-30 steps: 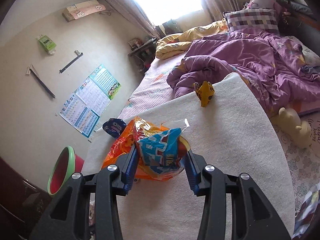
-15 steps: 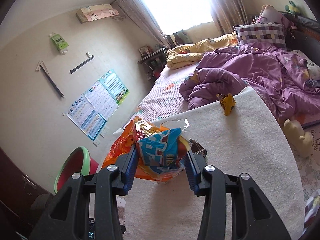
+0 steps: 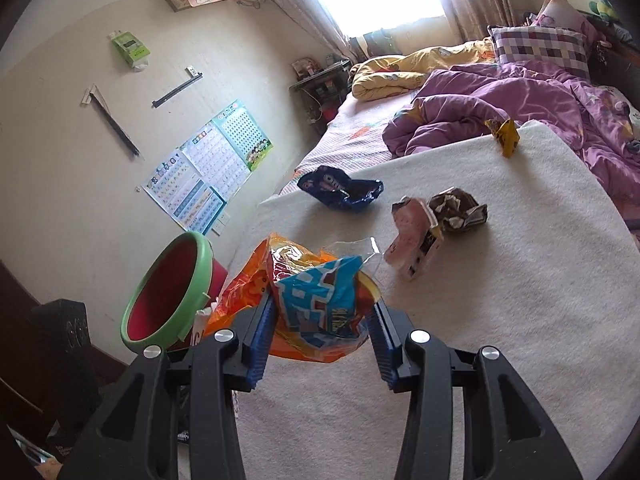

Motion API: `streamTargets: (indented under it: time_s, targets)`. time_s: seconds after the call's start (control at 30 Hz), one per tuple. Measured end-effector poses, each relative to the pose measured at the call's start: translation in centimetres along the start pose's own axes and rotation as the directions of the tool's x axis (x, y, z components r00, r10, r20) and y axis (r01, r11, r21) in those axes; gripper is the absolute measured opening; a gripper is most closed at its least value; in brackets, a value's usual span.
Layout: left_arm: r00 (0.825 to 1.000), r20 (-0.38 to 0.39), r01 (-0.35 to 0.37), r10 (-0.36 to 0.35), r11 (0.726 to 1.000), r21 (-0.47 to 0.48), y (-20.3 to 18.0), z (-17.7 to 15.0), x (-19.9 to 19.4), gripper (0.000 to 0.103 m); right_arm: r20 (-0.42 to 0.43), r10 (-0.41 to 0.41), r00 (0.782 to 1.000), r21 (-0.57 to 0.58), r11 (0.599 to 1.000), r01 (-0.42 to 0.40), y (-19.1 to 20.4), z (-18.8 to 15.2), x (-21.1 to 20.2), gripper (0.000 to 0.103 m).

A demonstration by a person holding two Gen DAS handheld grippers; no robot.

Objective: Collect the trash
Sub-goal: 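Carry the Pocky bag and orange bag toward the green bucket with both tools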

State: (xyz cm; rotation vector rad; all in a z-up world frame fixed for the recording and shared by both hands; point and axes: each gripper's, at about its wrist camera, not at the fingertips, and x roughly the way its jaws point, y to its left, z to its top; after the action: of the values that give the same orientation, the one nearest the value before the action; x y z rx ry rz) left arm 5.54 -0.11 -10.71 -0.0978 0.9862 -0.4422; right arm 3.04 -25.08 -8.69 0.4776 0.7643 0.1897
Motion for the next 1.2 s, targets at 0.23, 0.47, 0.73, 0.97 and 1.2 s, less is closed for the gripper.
streamTargets:
  time_s: [0.23, 0.47, 0.73, 0.97, 1.2]
  targets:
    - [1.000, 0.030, -0.007, 0.007, 1.000, -0.015, 3.1, 0.4, -1.6, 0.033, 0.023, 0.017, 1.000, -0.006, 1.000, -0.017, 2.6, -0.6, 0.1, 0.042]
    - [0.991, 0.110, -0.068, 0.072, 0.997, -0.042, 7.8, 2.1, -4.5, 0.033, 0.063, 0.014, 0.998, -0.019, 1.000, -0.012, 5.3, -0.1, 0.4, 0.043]
    - [0.978, 0.151, -0.129, 0.143, 0.986, -0.102, 13.2, 3.1, -6.5, 0.033, 0.090, 0.010, 0.996, -0.034, 0.999, -0.007, 8.6, 0.2, 1.8, 0.043]
    - [0.976, 0.147, -0.143, 0.158, 0.983, -0.111, 15.9, 3.3, -6.8, 0.034, 0.086, 0.033, 0.996, -0.093, 0.995, -0.025, 12.4, 0.4, 3.9, 0.043]
    - [0.976, 0.132, -0.156, 0.171, 0.981, -0.116, 18.0, 3.1, -6.6, 0.034, 0.069, 0.035, 0.997, -0.141, 0.990, -0.025, 15.3, 0.3, 6.3, 0.043]
